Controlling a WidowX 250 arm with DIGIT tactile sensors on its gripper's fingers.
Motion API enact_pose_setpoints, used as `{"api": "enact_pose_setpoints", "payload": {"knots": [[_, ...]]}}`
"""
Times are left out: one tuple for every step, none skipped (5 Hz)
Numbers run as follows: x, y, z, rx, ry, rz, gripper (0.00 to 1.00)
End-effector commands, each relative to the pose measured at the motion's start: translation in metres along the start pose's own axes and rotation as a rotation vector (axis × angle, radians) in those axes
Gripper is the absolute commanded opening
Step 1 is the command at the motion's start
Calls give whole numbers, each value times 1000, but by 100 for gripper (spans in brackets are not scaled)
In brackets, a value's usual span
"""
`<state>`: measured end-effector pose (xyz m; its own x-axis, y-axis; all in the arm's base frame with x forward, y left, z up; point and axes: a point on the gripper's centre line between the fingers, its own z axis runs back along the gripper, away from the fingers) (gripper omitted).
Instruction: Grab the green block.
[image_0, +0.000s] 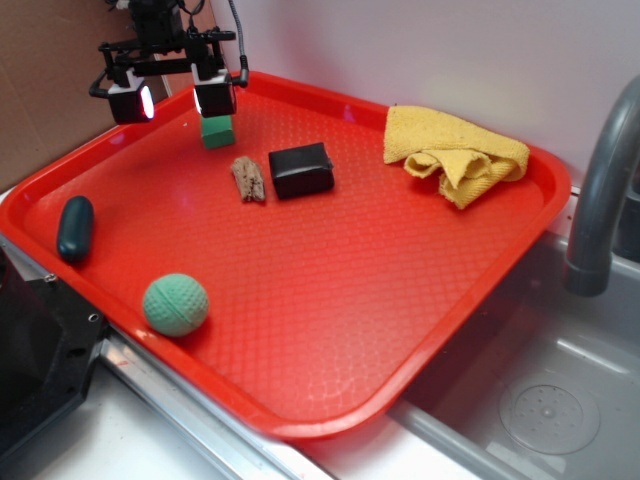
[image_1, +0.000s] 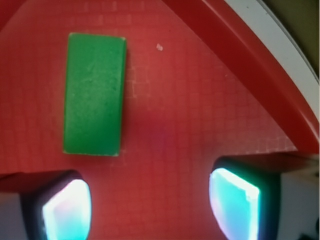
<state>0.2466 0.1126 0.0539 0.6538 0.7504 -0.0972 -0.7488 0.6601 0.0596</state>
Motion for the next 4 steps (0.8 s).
{"api": "enact_pose_setpoints", "payload": {"knots": [[3, 6, 12, -22, -44, 6, 100], [3, 6, 12, -22, -44, 6, 100], [8, -2, 15, -84, -91, 58, 100], [14, -11, 18, -134, -112, 91, 100]]}}
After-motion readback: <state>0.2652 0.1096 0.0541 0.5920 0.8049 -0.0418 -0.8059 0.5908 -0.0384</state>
